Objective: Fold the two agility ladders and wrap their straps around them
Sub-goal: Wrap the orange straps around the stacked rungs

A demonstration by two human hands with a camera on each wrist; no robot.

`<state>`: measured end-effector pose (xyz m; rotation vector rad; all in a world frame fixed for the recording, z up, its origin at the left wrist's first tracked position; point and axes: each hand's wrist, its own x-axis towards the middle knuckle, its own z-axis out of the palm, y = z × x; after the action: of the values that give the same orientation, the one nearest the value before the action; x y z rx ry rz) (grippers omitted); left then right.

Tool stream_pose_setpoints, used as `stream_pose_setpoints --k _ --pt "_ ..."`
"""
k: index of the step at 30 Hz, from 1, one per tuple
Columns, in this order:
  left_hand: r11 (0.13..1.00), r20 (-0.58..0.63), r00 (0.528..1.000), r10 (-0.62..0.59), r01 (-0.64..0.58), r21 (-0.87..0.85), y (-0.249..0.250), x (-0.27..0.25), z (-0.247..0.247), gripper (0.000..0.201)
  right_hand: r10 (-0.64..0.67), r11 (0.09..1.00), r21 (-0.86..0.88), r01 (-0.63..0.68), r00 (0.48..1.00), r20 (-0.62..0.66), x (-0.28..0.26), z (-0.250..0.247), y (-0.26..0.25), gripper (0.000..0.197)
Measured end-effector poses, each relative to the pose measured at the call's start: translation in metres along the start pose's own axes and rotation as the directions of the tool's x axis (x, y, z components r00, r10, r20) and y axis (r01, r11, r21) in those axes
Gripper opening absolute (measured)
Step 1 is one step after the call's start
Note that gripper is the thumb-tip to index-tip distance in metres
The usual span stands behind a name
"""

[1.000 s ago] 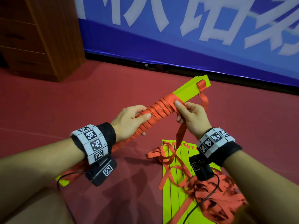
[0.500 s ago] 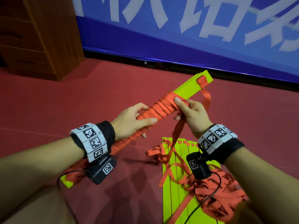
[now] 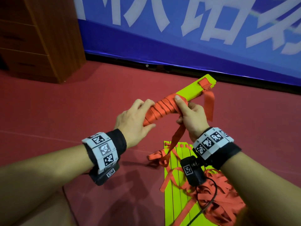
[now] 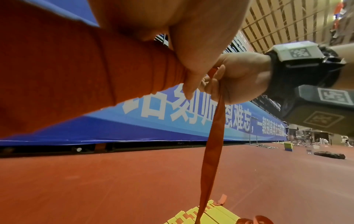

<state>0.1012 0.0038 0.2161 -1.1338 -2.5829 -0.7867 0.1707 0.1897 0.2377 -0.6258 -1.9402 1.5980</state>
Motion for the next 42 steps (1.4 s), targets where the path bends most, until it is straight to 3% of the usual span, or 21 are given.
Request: stream_pose_setpoints --k 6,11,26,34,37,42 --pt "0.999 -0.049 0.999 -0.01 0.012 0.03 -0.011 0.002 -0.004 0.054 0.047 0.991 -0.13 -0.026 0.985 0.165 -0.007 -0.006 -0.007 0.064" --pt "0.996 -0.049 0.995 -0.086 0.084 -0.024 -0.017 0.005 -0.007 0.052 -0.047 0.994 -0.087 0.068 0.973 0.225 -0.003 -0.009 0.001 0.044" --pt "0.992 0.032 0.993 -0.111 0.113 -0.049 -0.011 0.002 -0.014 0.046 -0.169 0.984 -0.019 0.178 0.958 0.23 0.002 -0.014 0.01 0.023" --pt "0.963 0.091 0.994 -0.068 0.089 -0.255 -0.012 0.002 -0.012 0.028 -0.196 0.965 -0.132 0.226 0.958 0.208 0.007 -0.018 0.017 0.031" --pt "0.907 0.151 0.986 -0.065 0.122 -0.403 -0.011 0.001 -0.008 0.028 -0.216 0.954 -0.179 0.241 0.965 0.149 0.008 -0.02 0.018 0.038" --pt "0.752 0.227 0.973 -0.05 0.186 -0.632 -0.009 -0.001 -0.004 0.01 -0.214 0.927 -0.286 0.244 0.968 0.13 0.01 -0.023 0.02 0.047"
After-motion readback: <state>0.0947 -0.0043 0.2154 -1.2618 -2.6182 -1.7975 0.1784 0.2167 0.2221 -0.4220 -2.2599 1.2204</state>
